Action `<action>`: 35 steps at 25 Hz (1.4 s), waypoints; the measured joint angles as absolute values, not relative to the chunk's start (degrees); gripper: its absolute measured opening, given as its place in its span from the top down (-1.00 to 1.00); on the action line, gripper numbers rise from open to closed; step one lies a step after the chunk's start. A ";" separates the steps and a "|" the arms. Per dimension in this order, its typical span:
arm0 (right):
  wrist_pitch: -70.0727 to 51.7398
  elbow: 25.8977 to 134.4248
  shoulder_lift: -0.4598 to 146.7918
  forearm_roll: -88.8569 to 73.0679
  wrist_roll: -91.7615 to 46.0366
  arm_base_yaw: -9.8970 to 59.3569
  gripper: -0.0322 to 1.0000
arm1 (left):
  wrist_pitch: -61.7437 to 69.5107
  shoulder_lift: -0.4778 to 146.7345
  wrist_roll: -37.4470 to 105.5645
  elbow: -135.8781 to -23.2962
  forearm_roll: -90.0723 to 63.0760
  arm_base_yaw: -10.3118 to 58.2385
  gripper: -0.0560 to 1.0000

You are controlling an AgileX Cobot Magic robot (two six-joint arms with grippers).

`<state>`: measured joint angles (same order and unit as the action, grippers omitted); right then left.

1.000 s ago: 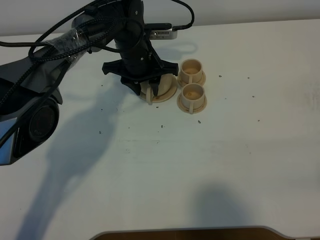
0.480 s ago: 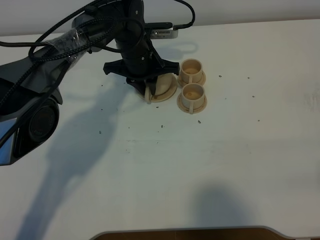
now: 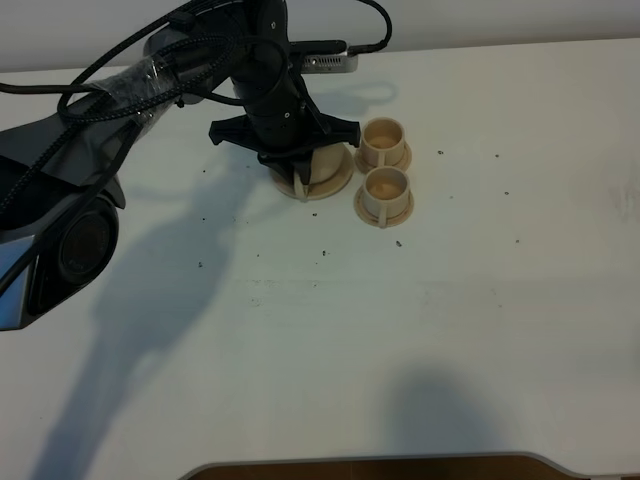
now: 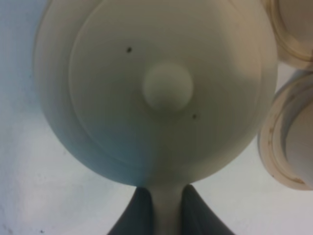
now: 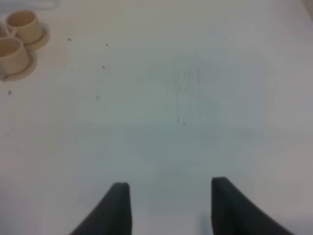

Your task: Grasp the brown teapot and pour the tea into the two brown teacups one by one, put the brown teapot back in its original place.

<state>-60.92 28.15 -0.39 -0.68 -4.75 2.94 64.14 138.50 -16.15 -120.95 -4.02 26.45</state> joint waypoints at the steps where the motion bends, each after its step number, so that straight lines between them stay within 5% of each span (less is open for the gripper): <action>1: -60.92 28.15 -0.39 -0.68 -4.75 2.94 0.16 | 64.18 138.50 -15.83 -120.95 -4.02 26.45 0.69; 35: -60.92 28.15 -0.39 -0.68 -4.75 2.94 0.16 | 63.82 135.03 0.68 -120.95 0.00 26.40 0.69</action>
<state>-60.92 28.15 -0.39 -0.68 -4.75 2.94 63.82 135.03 0.68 -120.95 0.00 26.40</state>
